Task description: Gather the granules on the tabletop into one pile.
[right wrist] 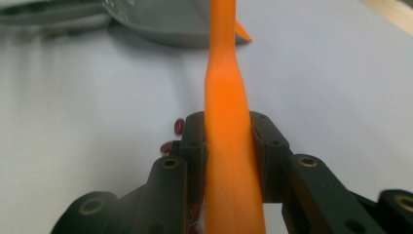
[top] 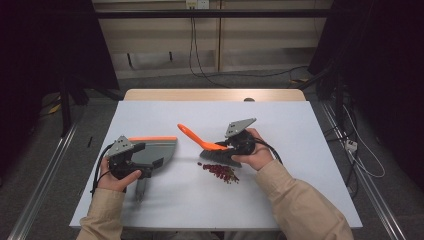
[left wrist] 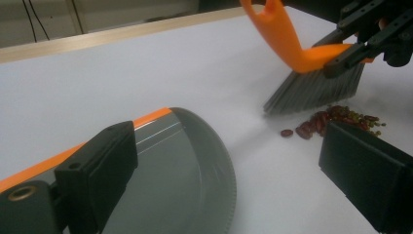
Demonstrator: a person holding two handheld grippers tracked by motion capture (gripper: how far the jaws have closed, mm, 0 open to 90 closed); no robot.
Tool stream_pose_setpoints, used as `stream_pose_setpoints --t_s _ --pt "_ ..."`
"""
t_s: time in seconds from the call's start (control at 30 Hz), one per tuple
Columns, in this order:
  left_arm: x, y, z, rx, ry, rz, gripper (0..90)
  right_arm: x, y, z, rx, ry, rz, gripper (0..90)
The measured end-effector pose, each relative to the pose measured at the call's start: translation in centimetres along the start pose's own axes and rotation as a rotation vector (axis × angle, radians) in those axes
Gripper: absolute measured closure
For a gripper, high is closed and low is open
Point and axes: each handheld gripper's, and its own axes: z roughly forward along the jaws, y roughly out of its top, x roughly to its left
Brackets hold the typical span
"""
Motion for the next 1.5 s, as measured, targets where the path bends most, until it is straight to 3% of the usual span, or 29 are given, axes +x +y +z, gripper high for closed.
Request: stream_pose_setpoints --t_s 0.1,0.2,0.37,0.43,0.6,0.73,0.83,1.0,1.13,1.33,1.5 --pt "0.1 0.0 0.0 -0.003 0.001 -0.006 7.1 -0.5 0.3 -0.1 -0.052 0.006 -0.01 71.4" --pt "0.2 0.0 0.0 -0.001 0.004 -0.004 7.0 -1.1 0.8 0.3 -0.067 0.006 -0.076 71.4" --pt "0.4 0.0 -0.2 -0.006 0.007 -0.012 7.0 -1.6 0.9 2.1 -0.044 0.007 -0.15 71.4" --pt "0.4 -0.1 -0.3 -0.008 0.01 -0.015 7.0 -1.2 0.7 2.6 -0.051 0.023 -0.137 71.4" --pt "0.5 -0.1 -0.5 -0.012 0.014 -0.019 7.0 0.2 0.9 2.4 -0.008 0.046 -0.178 71.4" --pt "0.6 -0.1 -0.6 -0.012 0.016 -0.019 7.0 0.7 0.5 1.7 -0.007 0.083 -0.154 71.4" --pt "0.5 -0.1 -0.5 -0.012 0.013 -0.017 7.0 1.1 0.2 1.2 -0.009 0.073 -0.158 71.4" --pt "0.5 -0.1 -0.5 -0.014 0.016 -0.019 7.0 0.9 -0.2 0.6 -0.056 0.032 -0.098 71.5" --pt "0.5 -0.1 -0.4 -0.015 0.013 -0.017 7.0 0.9 0.4 -0.5 -0.122 -0.016 -0.016 71.4" --pt "0.5 -0.1 -0.5 -0.014 0.015 -0.017 7.0 2.8 1.5 -0.6 -0.196 -0.109 0.203 71.4" --pt "0.5 0.0 -0.6 -0.02 0.017 -0.017 7.0 4.9 2.0 1.2 -0.242 -0.16 0.329 71.4"
